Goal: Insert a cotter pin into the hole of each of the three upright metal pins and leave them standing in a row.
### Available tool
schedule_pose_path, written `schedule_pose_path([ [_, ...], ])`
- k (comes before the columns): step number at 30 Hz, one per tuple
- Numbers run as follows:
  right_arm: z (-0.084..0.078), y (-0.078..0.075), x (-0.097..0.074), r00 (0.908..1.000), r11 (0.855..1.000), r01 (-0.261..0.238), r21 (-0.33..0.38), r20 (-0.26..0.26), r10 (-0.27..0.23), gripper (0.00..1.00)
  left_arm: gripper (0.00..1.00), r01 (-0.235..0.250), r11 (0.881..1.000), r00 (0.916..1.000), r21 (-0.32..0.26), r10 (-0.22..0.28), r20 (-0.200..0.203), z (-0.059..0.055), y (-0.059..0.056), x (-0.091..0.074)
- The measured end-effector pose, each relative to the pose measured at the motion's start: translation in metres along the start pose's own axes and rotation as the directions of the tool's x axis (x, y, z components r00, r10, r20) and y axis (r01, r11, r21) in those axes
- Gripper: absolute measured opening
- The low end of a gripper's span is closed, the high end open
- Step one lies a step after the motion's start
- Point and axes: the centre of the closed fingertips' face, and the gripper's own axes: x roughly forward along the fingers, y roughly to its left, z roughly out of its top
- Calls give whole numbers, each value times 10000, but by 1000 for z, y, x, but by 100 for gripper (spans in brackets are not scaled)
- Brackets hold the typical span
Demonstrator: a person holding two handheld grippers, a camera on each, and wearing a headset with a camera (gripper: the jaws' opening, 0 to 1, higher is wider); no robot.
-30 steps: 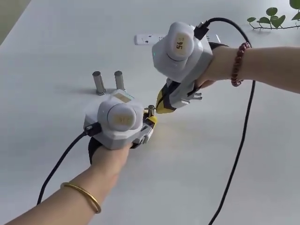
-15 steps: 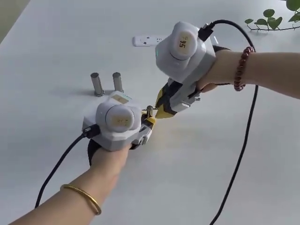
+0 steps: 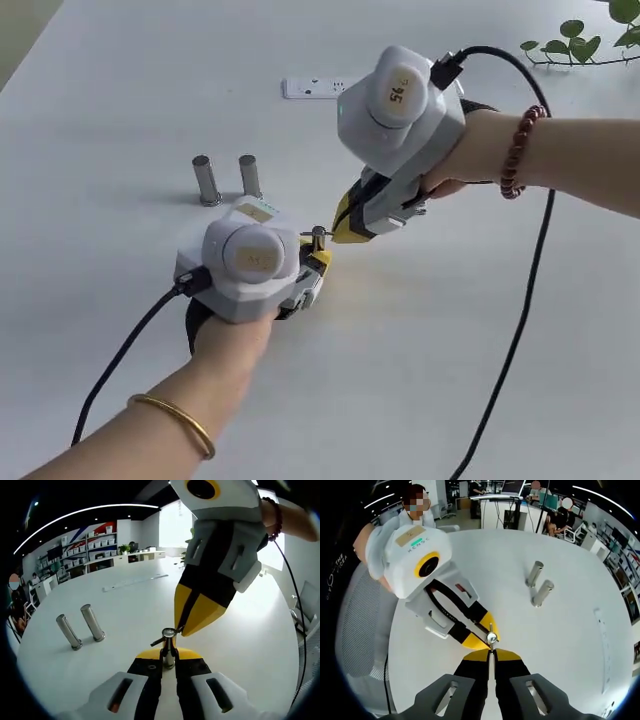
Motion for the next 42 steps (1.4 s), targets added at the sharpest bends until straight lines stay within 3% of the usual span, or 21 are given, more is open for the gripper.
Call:
schedule_pose_path([
  [12, 5, 2, 3, 10000, 9995, -12, -324, 57, 14, 0, 7, 7, 10000, 10000, 4, -7, 2, -1, -2, 1],
  [16, 5, 1, 5, 9995, 10000, -45, 79, 307, 43, 0, 7, -16, 10000, 10000, -64, 16, -5, -1, -2, 1],
  [20, 10, 4, 2, 9973, 9981, -222, 569, 718, 181, 8, 7, -43, 10000, 10000, -27, 43, -18, -1, -2, 2],
  [24, 10, 1, 2, 9970, 9990, 13, 453, 766, -48, 8, 7, -44, 10000, 10000, -30, 44, -14, -1, -2, 2],
  [33, 12, -2, 10, 9937, 9980, -14, 629, 1119, -56, 5, 7, -82, 9999, 10000, -93, 81, -43, -1, -2, 2],
  [37, 13, -1, 10, 9945, 9977, 18, 682, 1046, -89, 4, 7, -107, 9999, 9999, -46, 107, -59, -1, -2, 2],
  [42, 20, -3, 11, 9931, 9971, 139, 743, 1153, -224, 4, 7, -234, 9996, 9997, -171, 234, -35, -1, 4, 0],
])
